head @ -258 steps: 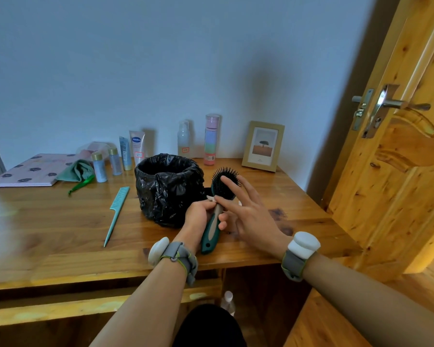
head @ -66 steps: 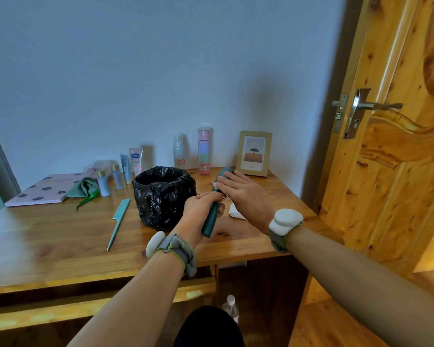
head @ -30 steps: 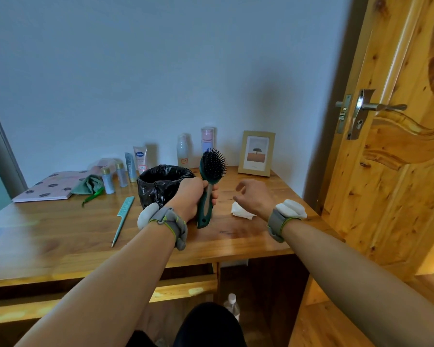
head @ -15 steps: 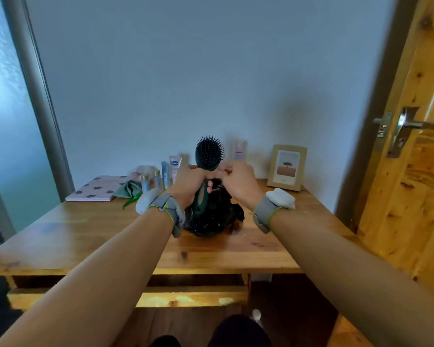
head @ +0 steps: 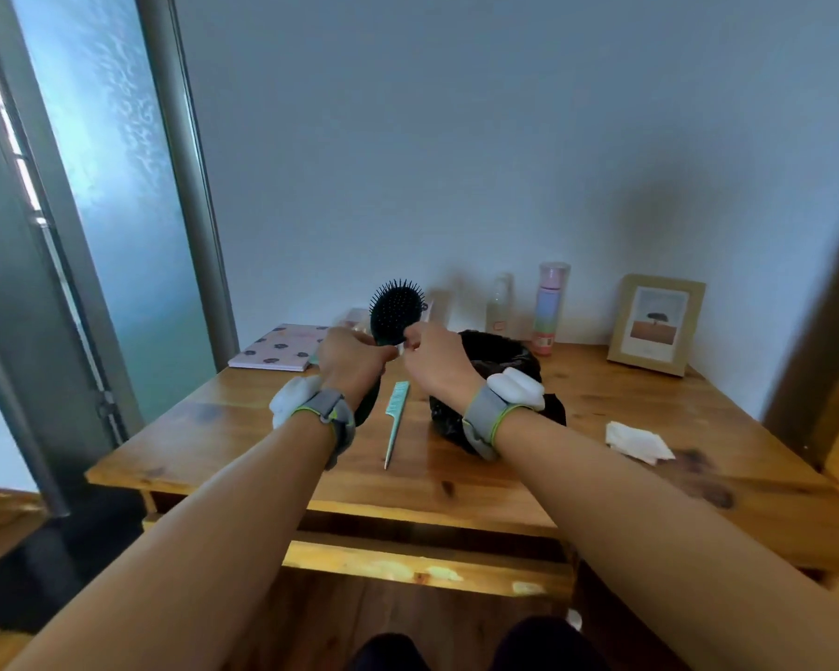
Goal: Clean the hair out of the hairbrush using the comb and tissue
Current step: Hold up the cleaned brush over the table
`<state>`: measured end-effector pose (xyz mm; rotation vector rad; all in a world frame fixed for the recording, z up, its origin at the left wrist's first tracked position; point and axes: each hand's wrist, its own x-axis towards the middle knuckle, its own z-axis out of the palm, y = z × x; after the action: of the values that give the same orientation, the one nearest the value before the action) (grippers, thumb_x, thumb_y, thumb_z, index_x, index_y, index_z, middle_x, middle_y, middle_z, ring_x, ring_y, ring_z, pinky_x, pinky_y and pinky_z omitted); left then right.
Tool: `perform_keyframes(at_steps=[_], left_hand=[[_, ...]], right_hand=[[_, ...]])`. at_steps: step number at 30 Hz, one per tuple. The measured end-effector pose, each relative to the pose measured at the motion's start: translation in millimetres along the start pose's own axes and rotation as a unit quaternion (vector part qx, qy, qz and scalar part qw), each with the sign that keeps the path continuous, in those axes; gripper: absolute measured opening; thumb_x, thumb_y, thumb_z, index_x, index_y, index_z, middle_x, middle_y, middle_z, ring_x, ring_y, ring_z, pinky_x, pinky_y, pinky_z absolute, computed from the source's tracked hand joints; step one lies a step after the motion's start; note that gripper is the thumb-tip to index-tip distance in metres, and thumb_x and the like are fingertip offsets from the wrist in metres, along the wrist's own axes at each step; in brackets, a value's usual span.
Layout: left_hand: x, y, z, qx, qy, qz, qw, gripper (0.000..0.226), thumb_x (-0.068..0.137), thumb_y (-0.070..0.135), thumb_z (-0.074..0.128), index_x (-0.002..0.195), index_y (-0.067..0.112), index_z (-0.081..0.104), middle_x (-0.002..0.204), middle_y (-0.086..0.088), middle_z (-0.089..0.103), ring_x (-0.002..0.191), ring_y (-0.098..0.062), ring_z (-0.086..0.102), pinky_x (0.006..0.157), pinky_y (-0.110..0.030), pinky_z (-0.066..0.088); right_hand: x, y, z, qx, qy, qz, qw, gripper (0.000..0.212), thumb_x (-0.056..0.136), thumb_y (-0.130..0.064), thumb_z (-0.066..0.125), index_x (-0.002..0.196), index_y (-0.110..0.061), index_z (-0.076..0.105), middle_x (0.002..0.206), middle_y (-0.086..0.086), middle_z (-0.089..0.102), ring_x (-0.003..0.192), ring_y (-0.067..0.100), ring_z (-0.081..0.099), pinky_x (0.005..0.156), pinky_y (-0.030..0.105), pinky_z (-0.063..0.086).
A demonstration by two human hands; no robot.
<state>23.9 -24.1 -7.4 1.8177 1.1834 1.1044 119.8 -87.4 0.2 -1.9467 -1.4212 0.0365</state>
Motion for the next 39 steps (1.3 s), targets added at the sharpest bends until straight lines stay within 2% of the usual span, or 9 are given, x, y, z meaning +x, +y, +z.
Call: perform_keyframes(at_steps=[2, 4, 9, 12, 15, 24, 28, 36, 39], left_hand=[[0, -10, -2, 0.041, 0.014, 0.013, 0.999, 0.033, 0.072, 0.015, 0.075, 0.047, 0.011, 0.054, 0.045, -0.002, 0.046, 0.046, -0.013, 0.041, 0.046, -0.024, 0.031], [-1, -21, -2, 0.068, 0.031, 0.025, 0.997, 0.037, 0.071, 0.012, 0.074, 0.045, 0.014, 0.047, 0.043, 0.002, 0.036, 0.044, -0.011, 0.033, 0.044, -0.025, 0.026], [1, -43, 6, 0.14, 0.029, -0.008, 0.99, 0.027, 0.071, 0.018, 0.073, 0.058, -0.001, 0.06, 0.049, -0.006, 0.044, 0.051, -0.023, 0.045, 0.046, -0.027, 0.029], [4, -56, 13, 0.146, 0.021, -0.028, 0.989, 0.025, 0.072, 0.022, 0.075, 0.068, -0.002, 0.067, 0.064, -0.013, 0.06, 0.065, -0.031, 0.059, 0.055, -0.03, 0.04], [7, -66, 19, 0.157, 0.008, -0.052, 0.986, 0.024, 0.073, 0.023, 0.076, 0.063, 0.005, 0.063, 0.071, -0.013, 0.065, 0.068, -0.031, 0.06, 0.058, -0.03, 0.04], [15, -79, 31, 0.192, -0.012, -0.08, 0.978, 0.032, 0.077, 0.028, 0.075, 0.092, 0.001, 0.069, 0.102, -0.021, 0.067, 0.09, -0.038, 0.065, 0.076, -0.038, 0.054], [18, -81, 35, 0.205, -0.007, -0.076, 0.976, 0.031, 0.077, 0.028, 0.076, 0.09, 0.001, 0.068, 0.1, -0.02, 0.069, 0.089, -0.038, 0.066, 0.072, -0.036, 0.052], [21, -81, 35, 0.223, -0.019, -0.065, 0.973, 0.035, 0.078, 0.03, 0.078, 0.091, 0.0, 0.069, 0.1, -0.019, 0.069, 0.09, -0.036, 0.066, 0.074, -0.037, 0.052], [21, -74, 29, 0.216, -0.014, -0.059, 0.975, 0.037, 0.077, 0.031, 0.078, 0.089, -0.002, 0.068, 0.096, -0.019, 0.069, 0.088, -0.035, 0.065, 0.069, -0.036, 0.049]], right_hand=[[2, 0, 11, 0.004, -0.031, 0.005, 0.999, 0.009, 0.091, -0.006, 0.046, 0.087, -0.011, 0.052, 0.105, 0.022, 0.065, 0.104, 0.038, 0.058, 0.082, 0.034, 0.043], [2, 2, 20, 0.002, -0.055, 0.01, 0.998, 0.013, 0.09, -0.006, 0.047, 0.094, -0.005, 0.059, 0.108, 0.022, 0.065, 0.106, 0.038, 0.057, 0.09, 0.037, 0.046], [-3, 11, 42, -0.029, -0.122, 0.035, 0.991, 0.007, 0.088, -0.006, 0.046, 0.085, -0.005, 0.052, 0.098, 0.023, 0.059, 0.094, 0.036, 0.057, 0.071, 0.032, 0.041], [-8, 17, 55, -0.045, -0.155, 0.041, 0.986, 0.024, 0.089, -0.005, 0.045, 0.107, 0.002, 0.059, 0.11, 0.023, 0.063, 0.102, 0.039, 0.061, 0.08, 0.038, 0.051], [-11, 25, 66, -0.076, -0.176, 0.05, 0.98, 0.026, 0.09, -0.006, 0.046, 0.109, 0.003, 0.061, 0.116, 0.025, 0.062, 0.106, 0.04, 0.061, 0.084, 0.039, 0.052], [-9, 37, 79, -0.131, -0.171, 0.059, 0.975, 0.026, 0.095, -0.007, 0.046, 0.114, 0.006, 0.059, 0.123, 0.027, 0.059, 0.114, 0.041, 0.058, 0.084, 0.036, 0.05], [-9, 40, 85, -0.136, -0.171, 0.042, 0.975, 0.027, 0.096, -0.007, 0.044, 0.113, 0.005, 0.06, 0.126, 0.025, 0.055, 0.119, 0.038, 0.053, 0.093, 0.039, 0.047], [-9, 32, 74, -0.119, -0.132, 0.051, 0.983, 0.026, 0.093, -0.012, 0.047, 0.111, 0.002, 0.061, 0.124, 0.021, 0.055, 0.112, 0.041, 0.057, 0.089, 0.042, 0.05], [-7, 24, 60, -0.099, -0.111, 0.042, 0.988, 0.022, 0.09, -0.01, 0.048, 0.104, 0.0, 0.06, 0.117, 0.022, 0.06, 0.105, 0.041, 0.06, 0.083, 0.041, 0.052]])
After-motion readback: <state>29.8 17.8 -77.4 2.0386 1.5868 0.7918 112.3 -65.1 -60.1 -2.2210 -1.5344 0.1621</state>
